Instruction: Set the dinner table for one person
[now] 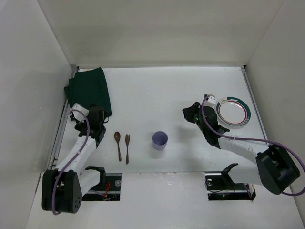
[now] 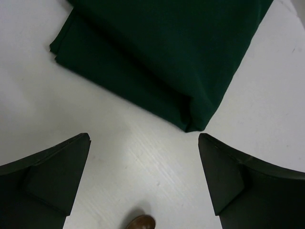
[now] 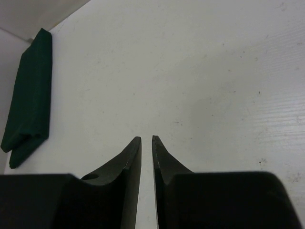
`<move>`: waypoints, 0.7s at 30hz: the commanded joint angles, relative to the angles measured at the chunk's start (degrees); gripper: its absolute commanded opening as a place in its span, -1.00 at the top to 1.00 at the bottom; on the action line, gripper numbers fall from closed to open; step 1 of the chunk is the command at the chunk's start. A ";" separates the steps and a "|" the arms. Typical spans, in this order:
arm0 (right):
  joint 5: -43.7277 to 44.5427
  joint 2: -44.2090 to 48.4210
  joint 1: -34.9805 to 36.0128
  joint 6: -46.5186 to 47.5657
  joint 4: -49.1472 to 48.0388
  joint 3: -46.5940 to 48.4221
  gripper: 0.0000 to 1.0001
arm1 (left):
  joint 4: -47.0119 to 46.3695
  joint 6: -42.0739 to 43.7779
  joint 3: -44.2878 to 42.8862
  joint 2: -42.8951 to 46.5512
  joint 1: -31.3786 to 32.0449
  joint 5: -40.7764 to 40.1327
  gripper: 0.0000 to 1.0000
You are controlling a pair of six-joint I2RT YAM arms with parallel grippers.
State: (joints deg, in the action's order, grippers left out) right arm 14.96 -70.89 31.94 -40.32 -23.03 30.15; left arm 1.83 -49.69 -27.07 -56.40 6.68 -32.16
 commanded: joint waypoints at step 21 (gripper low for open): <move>-4.33 -2.14 0.35 0.59 -1.32 2.54 0.29 | -14.40 -4.36 -10.98 -19.79 -17.44 7.29 -0.13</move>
State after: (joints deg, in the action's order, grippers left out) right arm 12.08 -72.38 31.94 -40.29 -22.72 30.37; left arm -12.58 -52.25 -37.76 -76.38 -9.02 -25.69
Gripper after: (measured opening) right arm 0.351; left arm 0.561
